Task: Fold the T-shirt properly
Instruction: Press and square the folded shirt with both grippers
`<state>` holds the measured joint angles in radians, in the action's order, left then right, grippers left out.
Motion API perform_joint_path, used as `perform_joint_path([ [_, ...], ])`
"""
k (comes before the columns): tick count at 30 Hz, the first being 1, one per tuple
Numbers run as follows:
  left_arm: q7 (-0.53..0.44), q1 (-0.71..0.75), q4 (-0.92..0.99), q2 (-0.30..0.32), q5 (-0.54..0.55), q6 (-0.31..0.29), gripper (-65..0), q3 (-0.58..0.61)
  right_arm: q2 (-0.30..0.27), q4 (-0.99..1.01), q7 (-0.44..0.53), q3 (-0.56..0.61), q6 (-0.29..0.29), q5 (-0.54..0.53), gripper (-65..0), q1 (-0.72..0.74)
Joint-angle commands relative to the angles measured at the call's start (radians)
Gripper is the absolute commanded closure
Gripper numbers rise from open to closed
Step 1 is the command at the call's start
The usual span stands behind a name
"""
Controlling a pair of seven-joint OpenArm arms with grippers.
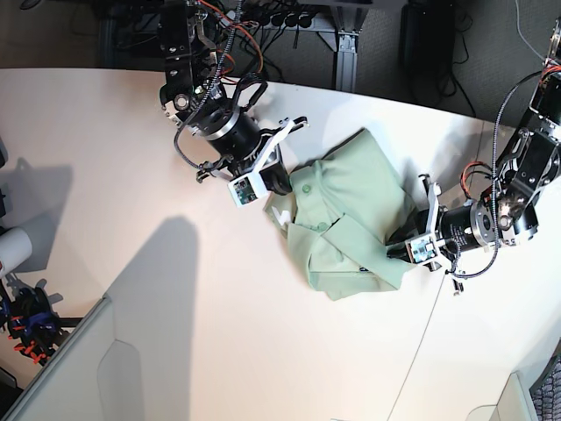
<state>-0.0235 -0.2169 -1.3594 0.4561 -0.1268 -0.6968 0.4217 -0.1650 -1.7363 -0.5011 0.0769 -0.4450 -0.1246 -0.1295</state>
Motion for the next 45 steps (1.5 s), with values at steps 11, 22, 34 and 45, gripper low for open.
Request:
perform_joint_path([
  [11, 0.061, 0.064, -0.181, 0.107, 0.18, -0.001, -10.5, -0.155, 0.0, 0.07, 0.051, -0.093, 0.002, 0.019, 0.0, 0.205],
  [22, 0.2, 0.278, -0.256, 0.053, 0.262, -0.001, -10.5, -0.194, 0.051, 0.489, 0.087, -0.077, -0.001, 0.023, 0.0, 0.451],
  [34, 0.056, 0.245, -0.114, -0.051, 0.077, -0.001, -10.5, -0.194, 0.055, 0.455, 0.071, 0.074, -0.005, 0.024, 0.0, 0.357],
  [45, -0.018, 0.01, 0.117, -0.04, 0.072, -0.001, -10.5, -0.082, 0.055, 0.167, 0.055, 0.073, -0.005, 0.021, 0.0, 0.106],
])
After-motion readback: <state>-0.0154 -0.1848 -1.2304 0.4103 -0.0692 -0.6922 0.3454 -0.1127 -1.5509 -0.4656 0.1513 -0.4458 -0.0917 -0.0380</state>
